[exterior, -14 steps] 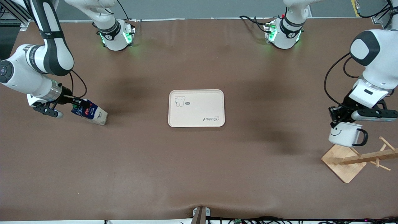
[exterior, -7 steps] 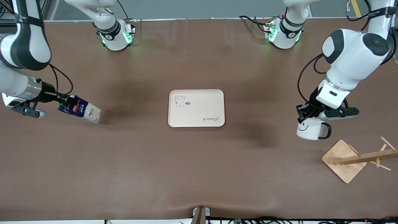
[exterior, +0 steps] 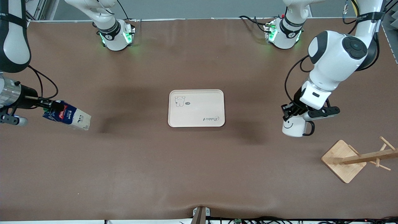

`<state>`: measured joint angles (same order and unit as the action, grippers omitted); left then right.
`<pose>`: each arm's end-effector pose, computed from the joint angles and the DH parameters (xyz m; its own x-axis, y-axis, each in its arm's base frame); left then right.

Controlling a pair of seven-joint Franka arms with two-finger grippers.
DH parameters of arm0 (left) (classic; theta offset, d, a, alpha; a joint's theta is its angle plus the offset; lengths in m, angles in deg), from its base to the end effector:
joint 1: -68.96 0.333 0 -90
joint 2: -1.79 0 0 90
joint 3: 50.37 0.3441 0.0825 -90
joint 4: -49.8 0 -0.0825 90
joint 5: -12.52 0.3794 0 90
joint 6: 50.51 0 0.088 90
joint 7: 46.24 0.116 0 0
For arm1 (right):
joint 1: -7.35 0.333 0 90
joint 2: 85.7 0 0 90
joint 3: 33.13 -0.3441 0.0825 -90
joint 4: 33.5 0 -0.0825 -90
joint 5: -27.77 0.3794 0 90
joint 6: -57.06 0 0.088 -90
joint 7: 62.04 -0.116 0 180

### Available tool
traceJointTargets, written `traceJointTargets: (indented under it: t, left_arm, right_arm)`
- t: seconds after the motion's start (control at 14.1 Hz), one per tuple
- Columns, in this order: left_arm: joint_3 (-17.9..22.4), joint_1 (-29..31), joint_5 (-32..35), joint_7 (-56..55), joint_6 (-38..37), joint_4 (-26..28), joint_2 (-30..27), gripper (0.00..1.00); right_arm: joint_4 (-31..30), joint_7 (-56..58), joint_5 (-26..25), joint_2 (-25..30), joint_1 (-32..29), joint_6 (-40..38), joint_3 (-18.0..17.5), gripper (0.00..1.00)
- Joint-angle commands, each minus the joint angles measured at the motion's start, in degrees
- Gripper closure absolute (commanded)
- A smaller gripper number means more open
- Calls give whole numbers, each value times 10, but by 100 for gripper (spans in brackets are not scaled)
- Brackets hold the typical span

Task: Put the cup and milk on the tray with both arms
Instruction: 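Carry the mug toward the tray while the right gripper lifts the carton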

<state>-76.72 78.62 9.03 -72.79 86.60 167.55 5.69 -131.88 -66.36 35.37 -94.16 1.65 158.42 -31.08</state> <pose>0.5631 -0.1653 0.4576 0.9513 0.2297 0.2055 0.1904 -0.9623 0.1945 0.5924 -0.0666 0.5072 0.9666 -0.2333 -0.1058 -0.2448 -0.9629 -0.1137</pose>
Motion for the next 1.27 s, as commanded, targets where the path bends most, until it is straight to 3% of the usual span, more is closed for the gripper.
traceJointTargets:
  t: [0.0,0.28,0.71,1.06,1.2]
  left_arm:
    - [-2,-23,56,-74,-8,-25,21,100]
    - [-3,-61,61,-123,-11,-54,46,100]
    - [-3,-97,61,-128,-55,-91,71,100]
    - [-3,-152,61,-222,-114,-165,138,100]
    - [-3,-182,73,-263,-127,-197,175,100]
  right_arm:
    - [51,6,4,-10,-1,-18,-5,100]
    - [86,5,5,-10,33,-17,-6,100]
    - [83,-13,6,-36,118,-51,-6,100]
    - [79,-195,6,-49,222,-71,-6,93]
    - [75,-195,5,-52,236,-69,-6,93]
